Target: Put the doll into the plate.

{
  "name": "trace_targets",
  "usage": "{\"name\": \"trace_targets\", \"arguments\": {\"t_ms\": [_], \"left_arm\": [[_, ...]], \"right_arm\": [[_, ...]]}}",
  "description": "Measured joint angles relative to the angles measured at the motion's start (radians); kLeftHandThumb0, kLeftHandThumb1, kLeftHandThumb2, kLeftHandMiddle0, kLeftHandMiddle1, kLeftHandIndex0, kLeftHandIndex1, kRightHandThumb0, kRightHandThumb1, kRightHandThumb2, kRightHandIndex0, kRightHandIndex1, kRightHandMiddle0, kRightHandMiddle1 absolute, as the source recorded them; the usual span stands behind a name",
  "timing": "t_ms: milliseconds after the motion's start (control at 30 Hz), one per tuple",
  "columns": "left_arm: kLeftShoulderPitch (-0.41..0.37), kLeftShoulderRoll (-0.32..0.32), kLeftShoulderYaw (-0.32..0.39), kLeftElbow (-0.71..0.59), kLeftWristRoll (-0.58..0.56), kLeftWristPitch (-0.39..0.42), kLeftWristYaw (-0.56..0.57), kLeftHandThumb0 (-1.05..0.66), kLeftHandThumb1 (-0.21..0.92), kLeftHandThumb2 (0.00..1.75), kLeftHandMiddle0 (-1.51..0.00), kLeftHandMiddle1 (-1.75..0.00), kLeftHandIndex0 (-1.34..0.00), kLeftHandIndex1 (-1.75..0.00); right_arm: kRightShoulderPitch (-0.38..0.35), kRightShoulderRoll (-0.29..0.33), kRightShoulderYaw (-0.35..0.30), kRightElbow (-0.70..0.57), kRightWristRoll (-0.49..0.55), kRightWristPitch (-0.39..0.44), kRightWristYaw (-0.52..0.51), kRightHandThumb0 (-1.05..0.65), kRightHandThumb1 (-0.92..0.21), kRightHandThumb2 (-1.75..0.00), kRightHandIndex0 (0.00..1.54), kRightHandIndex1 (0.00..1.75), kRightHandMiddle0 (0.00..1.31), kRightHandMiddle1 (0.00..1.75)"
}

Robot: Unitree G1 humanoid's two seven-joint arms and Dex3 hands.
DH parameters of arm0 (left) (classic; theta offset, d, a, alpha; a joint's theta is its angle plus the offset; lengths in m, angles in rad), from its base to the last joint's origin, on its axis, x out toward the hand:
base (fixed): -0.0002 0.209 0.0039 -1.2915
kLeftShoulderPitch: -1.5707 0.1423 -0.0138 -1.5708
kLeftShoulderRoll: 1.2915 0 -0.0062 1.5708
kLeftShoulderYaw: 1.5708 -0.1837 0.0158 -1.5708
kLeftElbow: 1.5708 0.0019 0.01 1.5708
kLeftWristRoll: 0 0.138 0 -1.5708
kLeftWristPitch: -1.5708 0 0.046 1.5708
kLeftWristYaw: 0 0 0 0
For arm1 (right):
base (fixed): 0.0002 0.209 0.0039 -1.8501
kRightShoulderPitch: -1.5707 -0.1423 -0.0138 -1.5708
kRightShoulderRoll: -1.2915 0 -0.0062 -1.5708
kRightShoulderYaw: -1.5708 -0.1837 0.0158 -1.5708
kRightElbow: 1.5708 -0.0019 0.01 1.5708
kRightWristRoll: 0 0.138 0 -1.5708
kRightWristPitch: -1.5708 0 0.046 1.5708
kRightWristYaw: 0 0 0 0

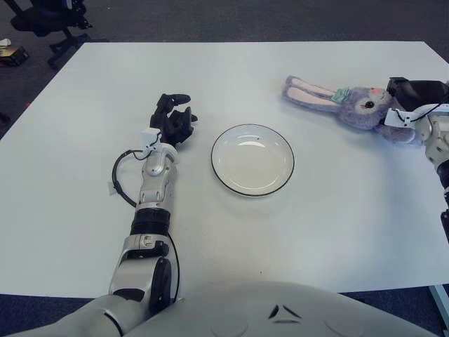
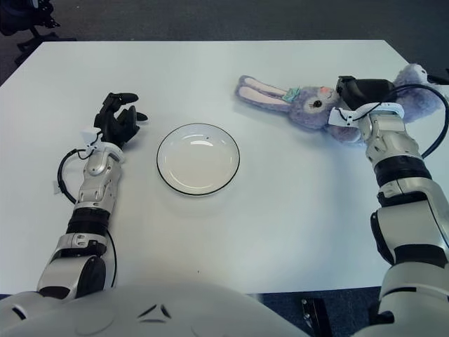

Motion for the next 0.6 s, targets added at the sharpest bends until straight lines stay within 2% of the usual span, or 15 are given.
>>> {"name": "trace_targets", "arguments": {"t_ms": [67,267,400,500,600], "left_arm": [[-0.001,-0.001,-0.001,0.003,0.0,0.0,0.0,-0.01,0.68,0.67,-0.58,-1.53,-0.41,-1.37],[-0.006,-0.003,-0.002,0.007,0.0,-0.001,0.0,-0.01,0.68,0.67,-0.58,-1.53,-0.41,-1.36],[-0.01,-0.007,-0.002,0.01,0.0,-0.001,0.0,-0.01,0.68,0.67,-0.58,-1.53,-0.41,-1.36],[-0.012,-0.009,-0.002,0.011,0.0,-0.001,0.0,-0.01,0.68,0.66,-0.58,-1.53,-0.41,-1.36],[-0.012,-0.01,-0.002,0.013,0.0,-0.001,0.0,-0.01,0.68,0.66,-0.58,-1.52,-0.41,-1.36]], "right_arm": [[0.009,0.0,-0.015,-0.06,0.01,0.002,0.023,-0.41,-0.48,-1.11,0.78,1.75,0.48,1.75],[0.045,0.015,-0.072,-0.258,0.028,0.083,0.099,-0.41,-0.47,-1.12,0.78,1.75,0.48,1.75],[0.055,0.035,-0.1,-0.327,0.031,0.11,0.115,-0.41,-0.47,-1.12,0.77,1.75,0.48,1.75],[0.06,0.041,-0.107,-0.355,0.031,0.108,0.119,-0.41,-0.47,-1.12,0.77,1.75,0.48,1.75],[0.062,0.042,-0.11,-0.378,0.03,0.068,0.113,-0.41,-0.46,-1.13,0.77,1.75,0.48,1.75]]}}
